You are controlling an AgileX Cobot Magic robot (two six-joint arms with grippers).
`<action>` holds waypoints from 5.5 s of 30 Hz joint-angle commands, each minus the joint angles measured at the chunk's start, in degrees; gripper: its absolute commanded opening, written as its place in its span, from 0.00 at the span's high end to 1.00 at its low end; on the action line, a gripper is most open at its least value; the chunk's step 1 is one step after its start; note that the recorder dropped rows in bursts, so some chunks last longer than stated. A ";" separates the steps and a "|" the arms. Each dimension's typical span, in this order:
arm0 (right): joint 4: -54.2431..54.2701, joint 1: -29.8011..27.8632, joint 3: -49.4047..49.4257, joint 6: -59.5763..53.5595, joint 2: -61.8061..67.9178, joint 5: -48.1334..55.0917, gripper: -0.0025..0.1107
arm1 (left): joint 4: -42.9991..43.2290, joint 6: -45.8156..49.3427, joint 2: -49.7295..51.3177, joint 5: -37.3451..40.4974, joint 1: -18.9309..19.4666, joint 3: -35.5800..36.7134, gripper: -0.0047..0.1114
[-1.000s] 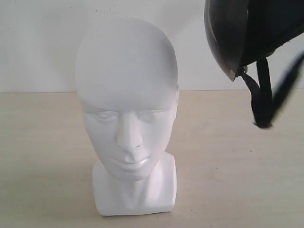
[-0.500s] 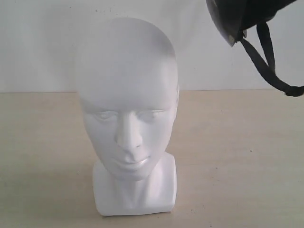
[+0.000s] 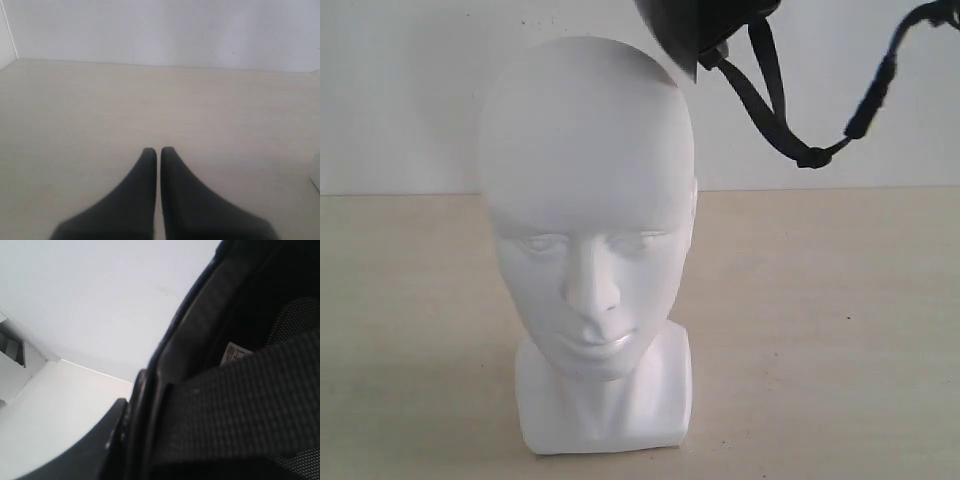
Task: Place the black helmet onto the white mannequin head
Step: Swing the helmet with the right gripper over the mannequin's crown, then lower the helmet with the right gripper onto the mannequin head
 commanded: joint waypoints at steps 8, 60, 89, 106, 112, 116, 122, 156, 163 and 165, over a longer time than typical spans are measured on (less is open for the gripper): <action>-1.64 3.19 -13.10 -0.16 6.77 -3.97 0.98 | 0.32 0.02 -0.17 -0.17 -0.08 0.21 0.92; 10.50 27.39 -12.28 -14.75 6.79 -4.36 0.98 | 0.32 0.02 -0.17 -0.17 -0.08 0.21 0.92; 16.96 27.39 11.41 -14.09 -3.32 -5.22 0.98 | 0.32 0.02 -0.17 -0.17 -0.08 0.21 0.92; 20.09 27.39 20.26 -14.84 -4.44 -5.22 0.98 | 0.32 0.02 -0.17 -0.17 -0.08 0.21 0.92; 20.64 27.39 22.53 -14.84 -4.44 -5.22 0.98 | 0.32 0.02 -0.17 -0.17 -0.08 0.21 0.92; 20.64 27.39 23.12 -14.84 -4.34 -5.22 0.98 | 0.32 0.02 -0.17 -0.17 -0.08 0.21 0.92; 20.64 27.39 23.12 -15.38 -4.34 -0.82 0.98 | 0.32 0.02 -0.17 -0.17 -0.08 0.21 0.92; 22.23 27.39 32.71 -15.21 -4.34 4.67 0.92 | 0.32 0.02 -0.17 -0.17 -0.08 0.21 0.92; 17.33 27.39 32.71 -18.86 -4.34 9.89 0.38 | 0.32 0.02 -0.17 -0.17 -0.08 0.21 0.92; 17.33 27.39 32.71 -19.04 -4.34 9.74 0.38 | 0.32 0.02 -0.17 -0.17 -0.08 0.21 0.92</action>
